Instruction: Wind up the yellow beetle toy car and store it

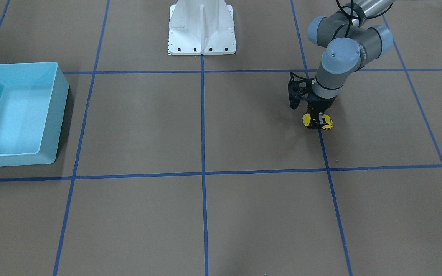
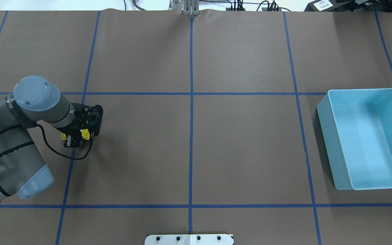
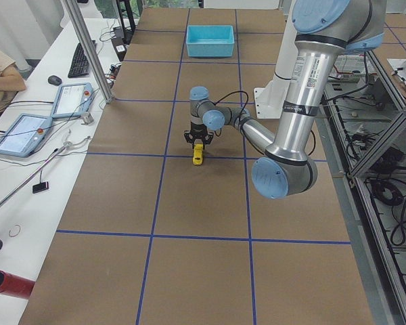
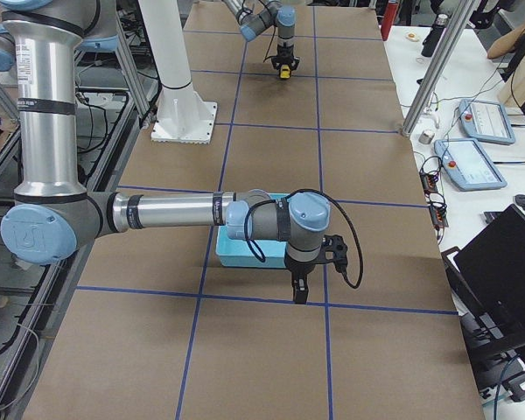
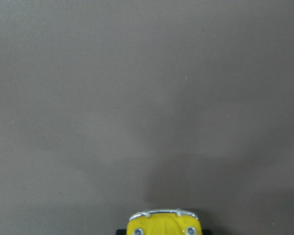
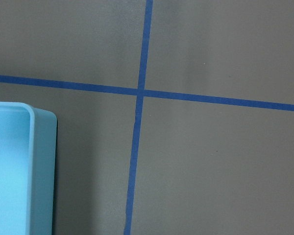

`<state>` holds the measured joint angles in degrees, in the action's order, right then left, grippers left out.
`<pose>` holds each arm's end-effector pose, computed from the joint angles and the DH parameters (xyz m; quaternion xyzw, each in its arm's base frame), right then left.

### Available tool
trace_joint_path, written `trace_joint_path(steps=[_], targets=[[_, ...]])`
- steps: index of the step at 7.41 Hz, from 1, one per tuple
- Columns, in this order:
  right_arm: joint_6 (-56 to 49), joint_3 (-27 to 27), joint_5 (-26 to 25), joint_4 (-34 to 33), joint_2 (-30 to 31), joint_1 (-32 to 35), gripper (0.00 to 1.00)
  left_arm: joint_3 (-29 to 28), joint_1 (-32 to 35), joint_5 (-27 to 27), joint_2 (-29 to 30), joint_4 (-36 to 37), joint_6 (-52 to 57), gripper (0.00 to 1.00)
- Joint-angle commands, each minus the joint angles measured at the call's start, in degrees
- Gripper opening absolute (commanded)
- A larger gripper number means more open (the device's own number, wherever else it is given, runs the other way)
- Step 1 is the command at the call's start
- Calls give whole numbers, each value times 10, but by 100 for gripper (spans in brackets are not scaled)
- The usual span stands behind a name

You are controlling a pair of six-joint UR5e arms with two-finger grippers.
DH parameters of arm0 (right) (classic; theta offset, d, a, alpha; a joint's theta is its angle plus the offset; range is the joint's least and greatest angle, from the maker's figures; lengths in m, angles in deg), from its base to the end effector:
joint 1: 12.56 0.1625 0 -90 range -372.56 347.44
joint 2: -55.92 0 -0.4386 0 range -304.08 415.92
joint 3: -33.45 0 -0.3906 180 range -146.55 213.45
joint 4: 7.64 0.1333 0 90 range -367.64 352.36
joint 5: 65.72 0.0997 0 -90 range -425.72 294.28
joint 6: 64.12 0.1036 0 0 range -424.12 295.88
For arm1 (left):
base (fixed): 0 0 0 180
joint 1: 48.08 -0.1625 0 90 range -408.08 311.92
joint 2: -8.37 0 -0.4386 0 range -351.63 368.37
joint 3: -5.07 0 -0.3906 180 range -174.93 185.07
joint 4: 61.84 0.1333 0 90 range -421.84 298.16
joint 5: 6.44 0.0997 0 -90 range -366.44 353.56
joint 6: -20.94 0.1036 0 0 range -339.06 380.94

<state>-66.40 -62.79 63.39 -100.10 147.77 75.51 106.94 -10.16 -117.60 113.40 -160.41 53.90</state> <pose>0.0518 -0.4797 0.6480 0.0169 -0.3346 -0.0402 0.9413 0.4139 -0.4440 0.4302 0.2662 0.2222 0.6740 0.6523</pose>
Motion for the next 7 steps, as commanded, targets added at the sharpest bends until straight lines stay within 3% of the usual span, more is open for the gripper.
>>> trace_joint_path(steps=[1,7], targets=[[0,0,0,0,0,0,100,0,0,0,-1,-2,1,33],[0,-1,0,0,0,0,100,1,0,0,-28,-35,1,33]])
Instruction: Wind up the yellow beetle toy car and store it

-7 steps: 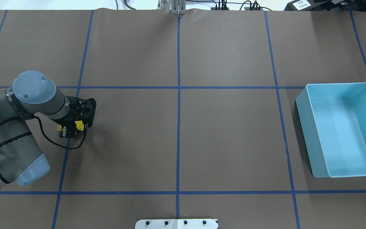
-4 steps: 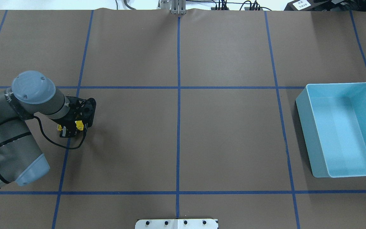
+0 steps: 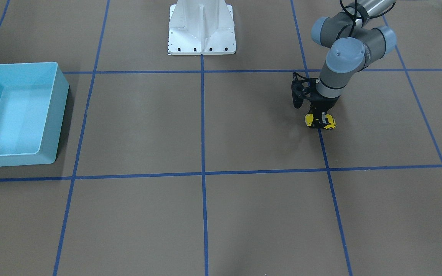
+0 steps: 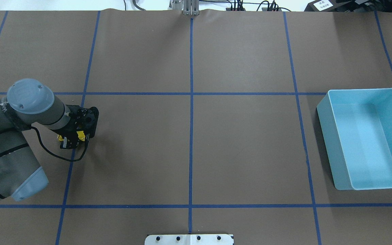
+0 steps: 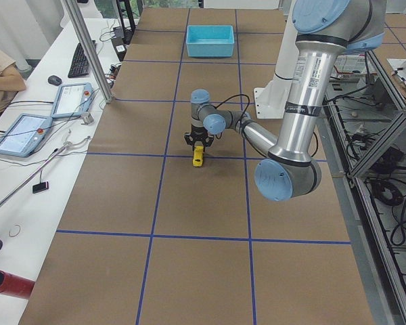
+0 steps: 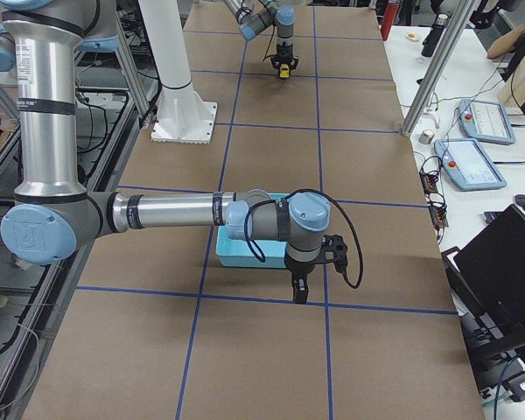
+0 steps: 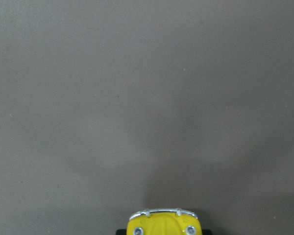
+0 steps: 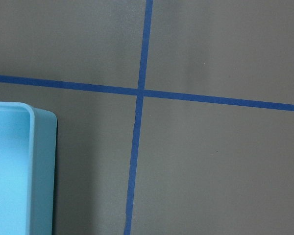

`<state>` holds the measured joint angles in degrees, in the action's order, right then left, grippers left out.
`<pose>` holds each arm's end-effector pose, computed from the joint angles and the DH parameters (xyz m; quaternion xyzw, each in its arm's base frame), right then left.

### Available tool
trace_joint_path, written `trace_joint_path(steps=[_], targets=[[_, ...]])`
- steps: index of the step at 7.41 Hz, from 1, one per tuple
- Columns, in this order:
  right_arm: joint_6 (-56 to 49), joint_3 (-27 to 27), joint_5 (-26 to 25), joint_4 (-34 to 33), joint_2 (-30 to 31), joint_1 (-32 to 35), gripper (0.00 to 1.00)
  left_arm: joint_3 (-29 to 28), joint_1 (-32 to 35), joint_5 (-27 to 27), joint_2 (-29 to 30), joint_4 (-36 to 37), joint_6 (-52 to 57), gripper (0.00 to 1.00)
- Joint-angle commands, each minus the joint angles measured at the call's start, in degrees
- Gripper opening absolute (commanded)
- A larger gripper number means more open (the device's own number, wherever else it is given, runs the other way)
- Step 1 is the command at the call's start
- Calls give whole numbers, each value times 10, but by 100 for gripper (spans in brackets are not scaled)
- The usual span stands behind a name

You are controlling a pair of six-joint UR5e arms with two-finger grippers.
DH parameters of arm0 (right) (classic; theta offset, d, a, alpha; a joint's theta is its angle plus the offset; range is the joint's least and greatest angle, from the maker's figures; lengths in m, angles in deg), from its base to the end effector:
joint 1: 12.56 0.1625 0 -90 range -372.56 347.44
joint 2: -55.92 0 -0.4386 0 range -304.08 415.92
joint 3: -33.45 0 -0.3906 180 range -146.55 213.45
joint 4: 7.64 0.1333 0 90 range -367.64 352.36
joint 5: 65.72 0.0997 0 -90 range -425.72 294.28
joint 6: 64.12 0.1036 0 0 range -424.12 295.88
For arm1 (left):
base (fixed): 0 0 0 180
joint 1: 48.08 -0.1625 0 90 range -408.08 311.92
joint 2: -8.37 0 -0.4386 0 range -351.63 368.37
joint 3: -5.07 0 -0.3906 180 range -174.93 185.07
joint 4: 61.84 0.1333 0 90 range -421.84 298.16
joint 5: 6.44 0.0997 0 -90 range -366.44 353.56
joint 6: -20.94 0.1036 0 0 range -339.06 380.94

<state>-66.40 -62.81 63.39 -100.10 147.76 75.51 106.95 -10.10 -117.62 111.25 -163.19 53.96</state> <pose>0.0518 -0.4798 0.6477 0.0171 -0.3346 -0.0403 0.9413 0.4060 -0.4386 0.4458 0.2716 0.2226 0.6736 0.6503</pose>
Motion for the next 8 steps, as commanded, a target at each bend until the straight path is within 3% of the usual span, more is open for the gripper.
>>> trace_joint_path(steps=[1,8], targets=[[0,-1,0,0,0,0,100,1,1,-1,-9,-7,0,33],[0,0,-1,0,1,0,100,5,10,-18,-44,-49,10,33]])
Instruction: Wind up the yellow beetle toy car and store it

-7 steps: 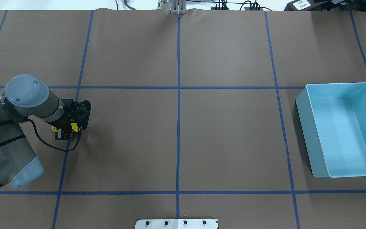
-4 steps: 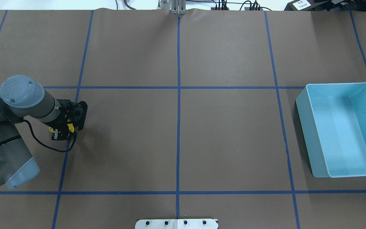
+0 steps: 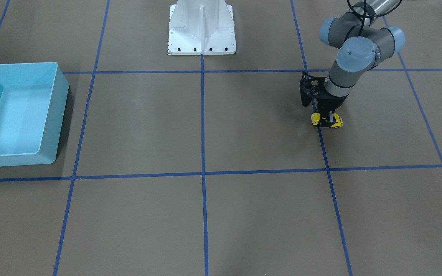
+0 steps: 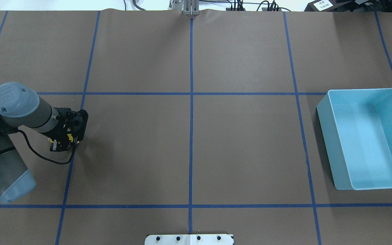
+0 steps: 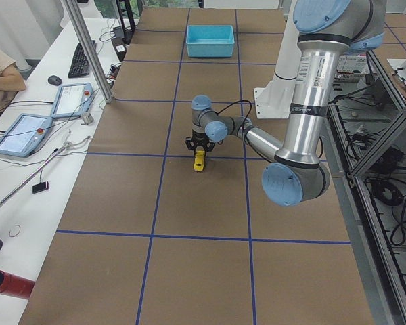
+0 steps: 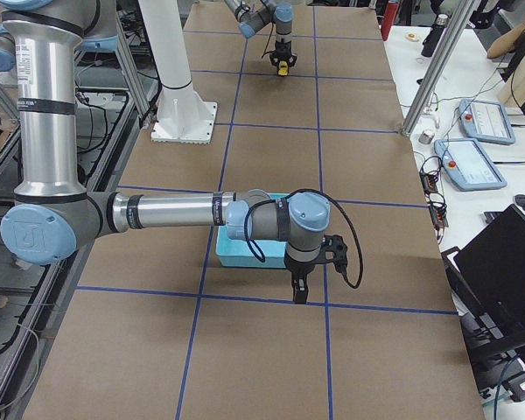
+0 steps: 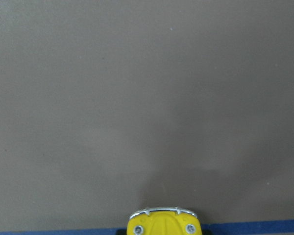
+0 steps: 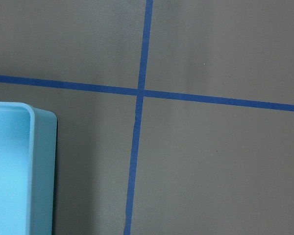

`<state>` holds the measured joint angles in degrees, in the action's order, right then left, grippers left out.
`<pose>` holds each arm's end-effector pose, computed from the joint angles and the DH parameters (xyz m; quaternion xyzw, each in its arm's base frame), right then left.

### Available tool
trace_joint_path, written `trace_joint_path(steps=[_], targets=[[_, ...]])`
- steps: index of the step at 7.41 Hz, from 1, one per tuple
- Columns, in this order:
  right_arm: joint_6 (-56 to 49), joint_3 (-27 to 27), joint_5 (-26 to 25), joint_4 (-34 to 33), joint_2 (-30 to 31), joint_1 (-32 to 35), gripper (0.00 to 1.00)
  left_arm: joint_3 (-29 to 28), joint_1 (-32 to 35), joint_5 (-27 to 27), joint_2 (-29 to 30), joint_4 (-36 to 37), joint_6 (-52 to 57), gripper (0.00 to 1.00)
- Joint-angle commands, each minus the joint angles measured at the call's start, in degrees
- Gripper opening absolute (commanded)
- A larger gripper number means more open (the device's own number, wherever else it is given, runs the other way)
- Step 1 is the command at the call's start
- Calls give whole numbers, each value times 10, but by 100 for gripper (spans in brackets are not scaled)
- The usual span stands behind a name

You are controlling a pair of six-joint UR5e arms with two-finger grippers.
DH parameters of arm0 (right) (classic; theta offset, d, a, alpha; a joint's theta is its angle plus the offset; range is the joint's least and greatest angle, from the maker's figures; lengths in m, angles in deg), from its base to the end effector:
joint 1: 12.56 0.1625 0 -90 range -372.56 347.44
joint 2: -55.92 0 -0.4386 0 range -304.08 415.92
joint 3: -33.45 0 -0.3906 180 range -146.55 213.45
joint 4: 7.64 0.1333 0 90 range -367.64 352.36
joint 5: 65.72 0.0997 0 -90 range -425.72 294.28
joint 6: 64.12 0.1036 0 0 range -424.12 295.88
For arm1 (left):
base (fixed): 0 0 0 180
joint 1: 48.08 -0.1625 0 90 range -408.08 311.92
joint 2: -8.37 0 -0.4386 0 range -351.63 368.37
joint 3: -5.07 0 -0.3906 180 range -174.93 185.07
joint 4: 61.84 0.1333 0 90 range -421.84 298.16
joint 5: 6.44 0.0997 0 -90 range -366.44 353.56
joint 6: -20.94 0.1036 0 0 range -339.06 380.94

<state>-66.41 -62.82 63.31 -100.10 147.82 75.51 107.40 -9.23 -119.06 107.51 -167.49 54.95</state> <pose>0.0519 -0.4793 0.6482 0.0168 -0.3340 -0.0403 0.9416 0.3856 -0.4306 0.4687 0.2809 0.2304 0.6749 0.6422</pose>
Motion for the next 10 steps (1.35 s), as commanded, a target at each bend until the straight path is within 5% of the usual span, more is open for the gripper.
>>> trace_joint_path(steps=[1,10], targets=[[-1,0,0,0,0,0,100,1,3,-7,-10,-10,0,33],[-1,1,0,0,0,0,100,2,11,-12,-31,-35,8,33]])
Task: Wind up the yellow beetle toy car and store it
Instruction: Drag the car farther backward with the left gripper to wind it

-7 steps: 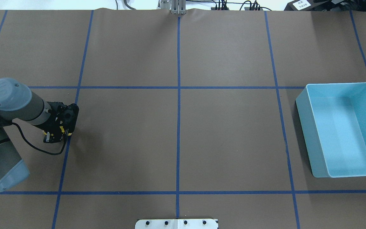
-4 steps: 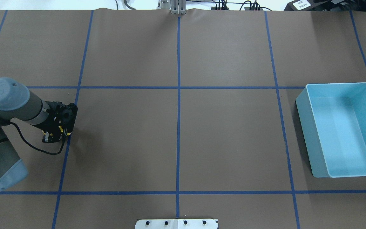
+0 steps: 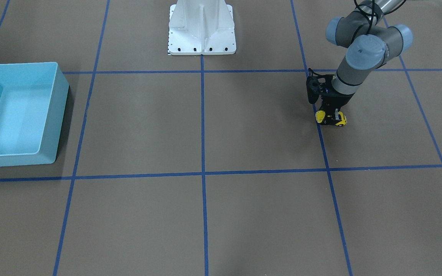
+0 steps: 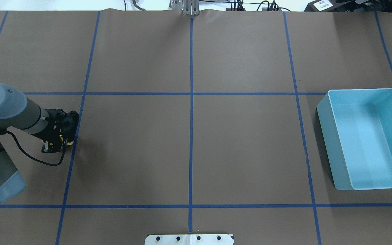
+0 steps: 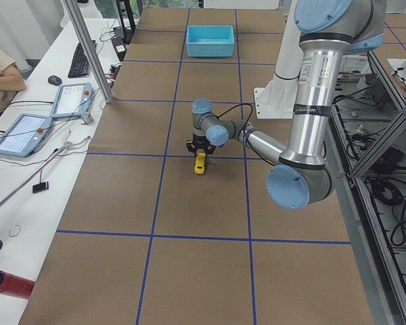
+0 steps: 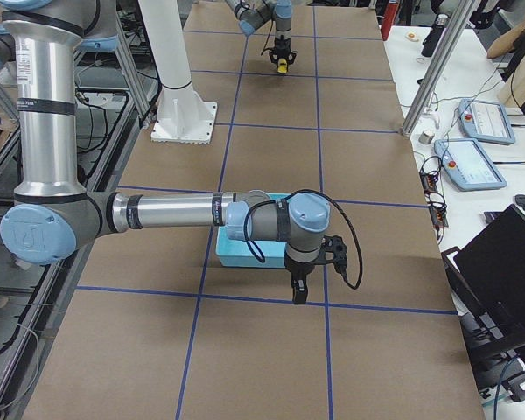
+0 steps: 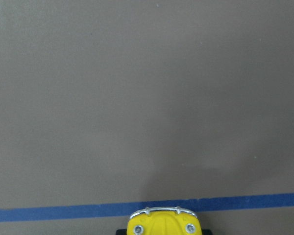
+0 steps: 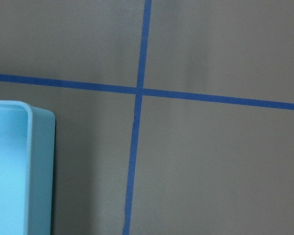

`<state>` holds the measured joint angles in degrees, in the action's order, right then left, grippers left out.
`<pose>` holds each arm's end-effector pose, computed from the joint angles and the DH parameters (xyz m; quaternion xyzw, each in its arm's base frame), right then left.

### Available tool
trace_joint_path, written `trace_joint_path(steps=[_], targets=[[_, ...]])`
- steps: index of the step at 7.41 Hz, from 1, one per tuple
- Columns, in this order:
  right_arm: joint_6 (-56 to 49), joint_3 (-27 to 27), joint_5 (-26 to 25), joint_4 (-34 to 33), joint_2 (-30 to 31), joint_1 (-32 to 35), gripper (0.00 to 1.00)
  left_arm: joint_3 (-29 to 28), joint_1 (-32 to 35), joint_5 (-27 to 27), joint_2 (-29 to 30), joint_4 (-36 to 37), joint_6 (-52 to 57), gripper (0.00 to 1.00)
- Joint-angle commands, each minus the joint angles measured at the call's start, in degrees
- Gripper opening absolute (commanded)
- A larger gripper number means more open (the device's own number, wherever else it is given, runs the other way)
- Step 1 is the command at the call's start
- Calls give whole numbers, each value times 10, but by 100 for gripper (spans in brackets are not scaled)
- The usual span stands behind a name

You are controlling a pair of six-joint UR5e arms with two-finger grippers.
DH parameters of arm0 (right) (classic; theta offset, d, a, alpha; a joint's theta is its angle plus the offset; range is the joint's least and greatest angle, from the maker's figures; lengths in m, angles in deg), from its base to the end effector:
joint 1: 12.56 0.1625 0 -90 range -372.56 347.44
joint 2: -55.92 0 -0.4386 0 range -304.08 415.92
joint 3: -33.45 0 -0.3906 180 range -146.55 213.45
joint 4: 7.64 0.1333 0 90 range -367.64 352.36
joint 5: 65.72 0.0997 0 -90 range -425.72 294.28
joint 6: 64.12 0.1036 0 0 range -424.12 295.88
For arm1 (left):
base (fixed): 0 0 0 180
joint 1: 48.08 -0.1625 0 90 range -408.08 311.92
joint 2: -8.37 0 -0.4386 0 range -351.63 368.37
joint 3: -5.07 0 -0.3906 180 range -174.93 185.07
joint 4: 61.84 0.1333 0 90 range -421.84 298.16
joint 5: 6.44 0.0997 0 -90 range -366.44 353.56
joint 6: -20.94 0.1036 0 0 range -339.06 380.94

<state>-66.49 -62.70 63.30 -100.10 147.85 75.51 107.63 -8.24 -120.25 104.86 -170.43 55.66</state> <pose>0.0520 -0.4789 0.6495 0.0158 -0.3339 -0.0405 0.9416 0.3680 -0.4262 0.4850 0.2866 0.2359 0.6741 0.6386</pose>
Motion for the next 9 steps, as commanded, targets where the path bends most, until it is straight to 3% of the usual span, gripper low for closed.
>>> trace_joint_path(steps=[1,9], targets=[[0,0,0,0,0,0,100,-1,5,-6,-6,-7,2,33],[1,0,1,0,1,0,100,-6,16,-18,-20,-19,16,33]])
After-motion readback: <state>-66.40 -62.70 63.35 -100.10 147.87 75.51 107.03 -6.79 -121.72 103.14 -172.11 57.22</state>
